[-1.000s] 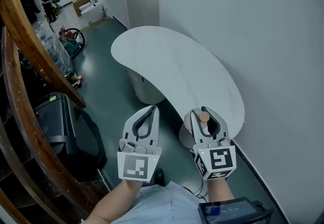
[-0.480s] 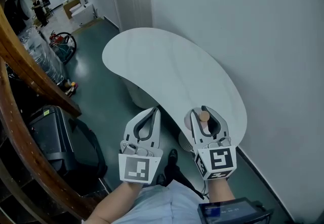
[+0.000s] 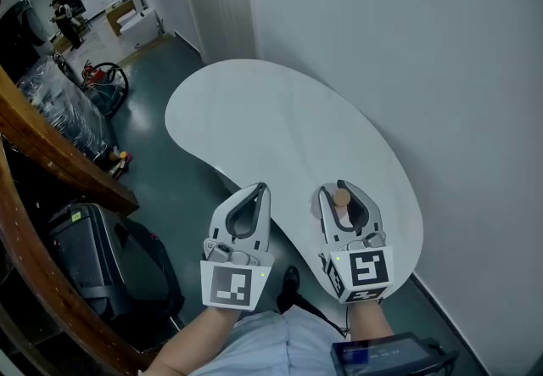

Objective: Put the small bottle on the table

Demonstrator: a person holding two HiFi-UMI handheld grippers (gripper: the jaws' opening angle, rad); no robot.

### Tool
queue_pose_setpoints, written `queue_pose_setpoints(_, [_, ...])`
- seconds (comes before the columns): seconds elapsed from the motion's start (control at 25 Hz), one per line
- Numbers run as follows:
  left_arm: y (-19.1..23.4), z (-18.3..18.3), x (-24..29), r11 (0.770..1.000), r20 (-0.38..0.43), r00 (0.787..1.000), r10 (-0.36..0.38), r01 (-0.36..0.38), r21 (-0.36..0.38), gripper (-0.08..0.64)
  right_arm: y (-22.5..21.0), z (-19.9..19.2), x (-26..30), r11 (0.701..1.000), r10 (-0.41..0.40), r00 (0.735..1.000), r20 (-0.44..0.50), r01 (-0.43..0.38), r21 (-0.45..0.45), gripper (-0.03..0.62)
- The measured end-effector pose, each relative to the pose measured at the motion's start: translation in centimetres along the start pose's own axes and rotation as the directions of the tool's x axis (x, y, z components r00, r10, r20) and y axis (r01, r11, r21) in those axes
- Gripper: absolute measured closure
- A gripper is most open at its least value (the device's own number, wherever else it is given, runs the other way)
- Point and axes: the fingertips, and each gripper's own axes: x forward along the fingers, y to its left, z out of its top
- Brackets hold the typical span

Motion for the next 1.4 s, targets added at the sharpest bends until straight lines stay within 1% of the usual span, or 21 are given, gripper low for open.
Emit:
queue_pose_setpoints(0.2, [1.0,0.0,3.5,1.000,0.009,1.000,0.012,-0.012,0.012,0.560,-1.5,0.7,3.5,1.000,0.022,1.000,0.004,-0.022,-0.009,0.471])
queue_pose_setpoints(0.36, [1.5,0.4,5.3,1.000,0.018,1.000,0.023,-0.024,0.016,0.560,-2.4,1.8,5.2,0.999,0.039,0.999,0.021,-0.038,-0.034,0.471])
queue_pose_setpoints(0.6, [2.9,-0.5,7.2,1.000,-0.003,1.000,0.031,-0.031,0.000,0.560,-3.4,1.6,7.3,0.999,0.032,0.999,0.012,-0.032,-0.041,0.471])
queue_pose_setpoints(0.84, [3.8,-2.6,9.4,1.000,-0.045,0.999,0.008,-0.010,-0.030,0.560,-5.0,-0.9,9.5,1.000,-0.015,0.998,-0.054,0.014,-0.023,0.471])
queue_pose_setpoints(1.0, [4.4,-4.3,10.5,0.998,-0.082,0.997,-0.006,0.001,-0.056,0.560,-5.3,-2.5,10.8,0.999,-0.022,0.995,-0.092,0.020,-0.025,0.471])
queue_pose_setpoints(1.16, [4.8,-6.5,11.3,0.996,-0.133,0.991,-0.019,0.007,-0.084,0.560,-5.6,-4.6,11.7,0.999,-0.039,0.989,-0.140,0.038,-0.010,0.471])
queue_pose_setpoints(1.4, [5.4,-9.1,12.1,0.995,-0.208,0.978,-0.030,0.010,-0.100,0.560,-5.9,-7.5,12.6,0.999,-0.042,0.978,-0.205,0.041,-0.008,0.471])
